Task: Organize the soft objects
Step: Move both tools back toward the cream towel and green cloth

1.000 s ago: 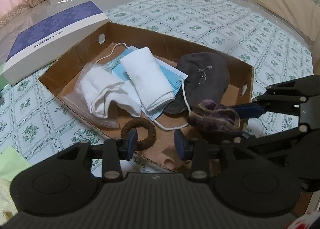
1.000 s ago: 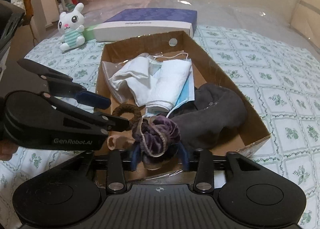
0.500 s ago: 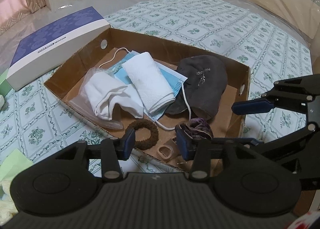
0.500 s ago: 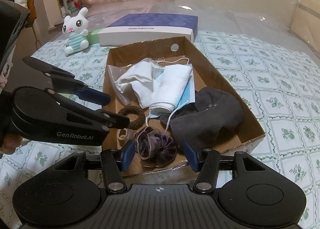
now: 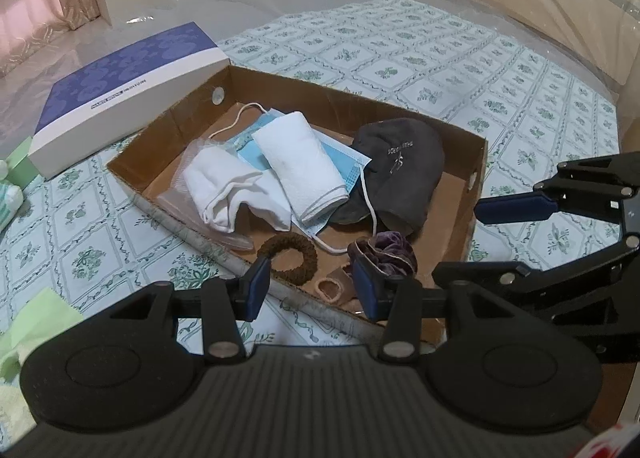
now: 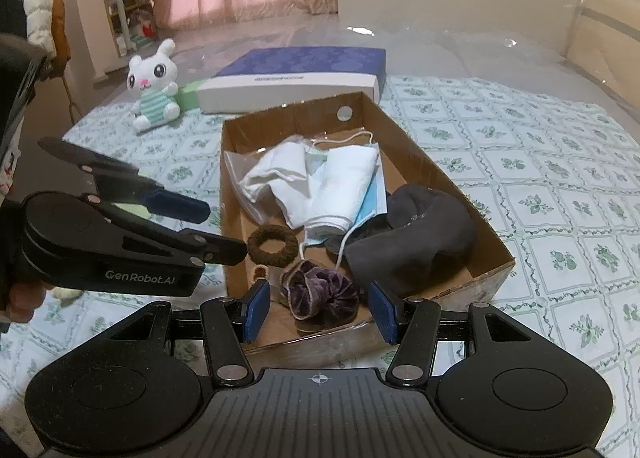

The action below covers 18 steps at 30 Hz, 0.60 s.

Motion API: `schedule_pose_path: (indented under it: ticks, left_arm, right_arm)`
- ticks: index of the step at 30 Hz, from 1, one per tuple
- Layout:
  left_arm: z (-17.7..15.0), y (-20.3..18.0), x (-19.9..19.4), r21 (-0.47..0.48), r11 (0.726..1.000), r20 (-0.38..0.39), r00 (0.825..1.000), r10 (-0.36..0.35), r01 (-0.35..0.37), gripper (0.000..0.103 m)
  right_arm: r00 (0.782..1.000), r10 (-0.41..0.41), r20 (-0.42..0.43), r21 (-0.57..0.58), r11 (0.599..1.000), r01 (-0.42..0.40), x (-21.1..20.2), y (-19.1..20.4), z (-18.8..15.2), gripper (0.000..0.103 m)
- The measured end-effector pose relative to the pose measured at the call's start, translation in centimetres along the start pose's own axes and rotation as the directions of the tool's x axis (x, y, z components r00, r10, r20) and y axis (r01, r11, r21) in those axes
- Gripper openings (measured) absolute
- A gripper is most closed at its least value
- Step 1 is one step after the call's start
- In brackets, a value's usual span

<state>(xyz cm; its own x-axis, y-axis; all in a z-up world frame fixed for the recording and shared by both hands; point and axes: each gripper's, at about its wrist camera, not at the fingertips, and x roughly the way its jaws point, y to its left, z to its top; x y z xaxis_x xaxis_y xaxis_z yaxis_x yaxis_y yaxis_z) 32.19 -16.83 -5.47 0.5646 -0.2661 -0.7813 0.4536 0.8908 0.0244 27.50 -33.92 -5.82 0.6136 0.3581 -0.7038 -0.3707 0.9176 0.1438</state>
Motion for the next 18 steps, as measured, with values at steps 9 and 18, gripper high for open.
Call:
schedule_pose_path:
  ticks: [9, 18]
  left_arm:
    - [-2.5, 1.2, -5.0, -0.049, 0.999, 0.035, 0.999, 0.017, -0.015, 0.047]
    - [-7.3, 3.5, -12.0, -0.139, 0.987, 0.067, 0.994, 0.086, -0.076, 0.047]
  right_arm:
    - [0.997, 0.047, 0.056, 0.058, 0.997, -0.05, -3.5, 2.7, -0.7, 0.055]
    - [0.99, 0.117, 0.074, 0.109, 0.986, -0.124, -6.0, 6.3, -2.3, 0.055]
